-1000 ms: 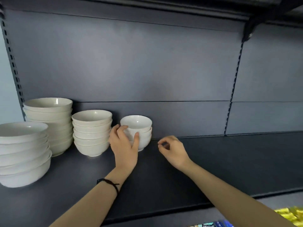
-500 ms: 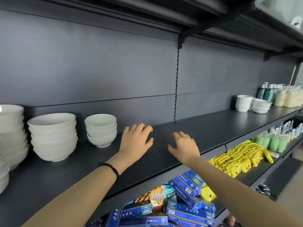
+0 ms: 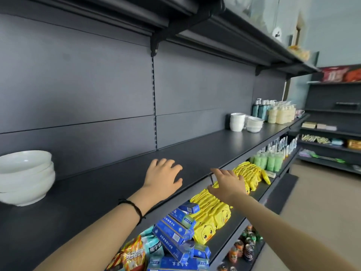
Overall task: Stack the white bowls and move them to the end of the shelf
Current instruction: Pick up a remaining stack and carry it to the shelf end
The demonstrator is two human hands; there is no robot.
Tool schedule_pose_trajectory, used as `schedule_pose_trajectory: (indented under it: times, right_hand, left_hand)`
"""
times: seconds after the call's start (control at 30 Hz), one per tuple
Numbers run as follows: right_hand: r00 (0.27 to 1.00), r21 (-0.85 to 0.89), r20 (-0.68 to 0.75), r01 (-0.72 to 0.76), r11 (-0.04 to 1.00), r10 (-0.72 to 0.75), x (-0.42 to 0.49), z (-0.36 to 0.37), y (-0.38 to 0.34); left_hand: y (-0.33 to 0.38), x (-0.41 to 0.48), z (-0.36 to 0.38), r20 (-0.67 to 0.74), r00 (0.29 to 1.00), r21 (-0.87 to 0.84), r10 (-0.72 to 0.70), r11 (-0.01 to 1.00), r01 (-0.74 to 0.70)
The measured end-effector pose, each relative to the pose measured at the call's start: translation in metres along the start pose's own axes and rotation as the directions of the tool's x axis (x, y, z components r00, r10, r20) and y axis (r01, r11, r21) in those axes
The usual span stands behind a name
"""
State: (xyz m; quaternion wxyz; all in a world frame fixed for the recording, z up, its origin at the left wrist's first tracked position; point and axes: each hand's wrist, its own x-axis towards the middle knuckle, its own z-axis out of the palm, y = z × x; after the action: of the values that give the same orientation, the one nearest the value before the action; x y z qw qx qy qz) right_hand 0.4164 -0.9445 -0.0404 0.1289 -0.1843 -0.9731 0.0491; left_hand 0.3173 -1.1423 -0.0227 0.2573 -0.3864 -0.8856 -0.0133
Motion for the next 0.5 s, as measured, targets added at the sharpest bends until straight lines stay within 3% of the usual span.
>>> schedule_pose_trajectory:
  times: [0.5]
  right_hand:
    - [0.989, -0.093, -0.062, -0.143, 0.985, 0.137, 0.133, -0.057, 0.264]
  left_hand:
    - [0.167, 0.242, 0.069, 0.044, 0.999, -0.111, -0.013, 0.994, 0.018]
